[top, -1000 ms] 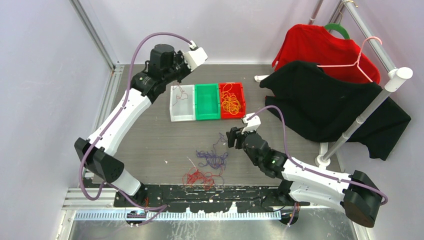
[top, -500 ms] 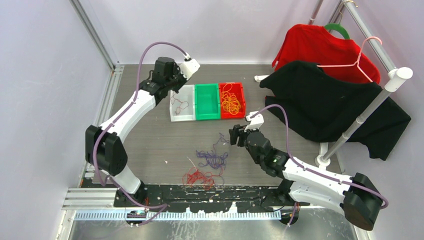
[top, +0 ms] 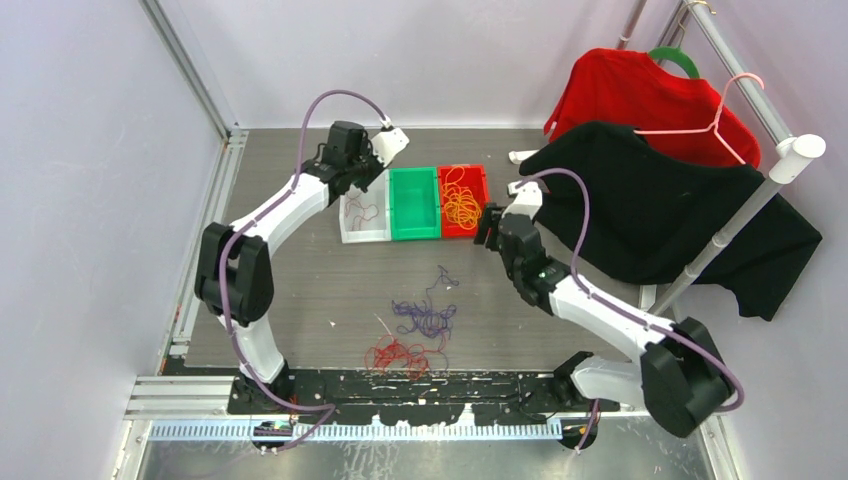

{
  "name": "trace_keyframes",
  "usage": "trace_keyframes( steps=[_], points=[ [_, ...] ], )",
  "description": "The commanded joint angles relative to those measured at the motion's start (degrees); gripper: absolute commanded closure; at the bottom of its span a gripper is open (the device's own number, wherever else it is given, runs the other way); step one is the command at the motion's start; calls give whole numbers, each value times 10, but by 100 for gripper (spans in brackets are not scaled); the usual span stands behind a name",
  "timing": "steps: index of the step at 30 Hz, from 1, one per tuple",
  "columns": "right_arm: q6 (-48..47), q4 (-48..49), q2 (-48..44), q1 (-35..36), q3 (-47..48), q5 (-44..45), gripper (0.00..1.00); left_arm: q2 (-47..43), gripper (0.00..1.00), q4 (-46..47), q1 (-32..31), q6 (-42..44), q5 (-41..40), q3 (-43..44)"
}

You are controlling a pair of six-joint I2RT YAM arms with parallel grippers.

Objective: Untangle the cables

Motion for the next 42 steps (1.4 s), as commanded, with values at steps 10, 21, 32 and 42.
trace_keyframes(
  steps=[10, 21, 32, 42],
  points=[
    [-21, 7, 216, -129, 190, -69, 33, 85, 100, 120, 22, -58, 21, -18],
    [-13, 15, 325, -160, 249, -160, 37, 120, 100, 198, 22, -28, 10, -84],
    [-17, 36, 363, -160, 239, -169, 53, 87, 92, 152, 37, -51, 26, -68],
    [-32, 63, 321, -161, 177, -193, 82, 18, 62, 5, 71, -102, 137, -13]
  ],
)
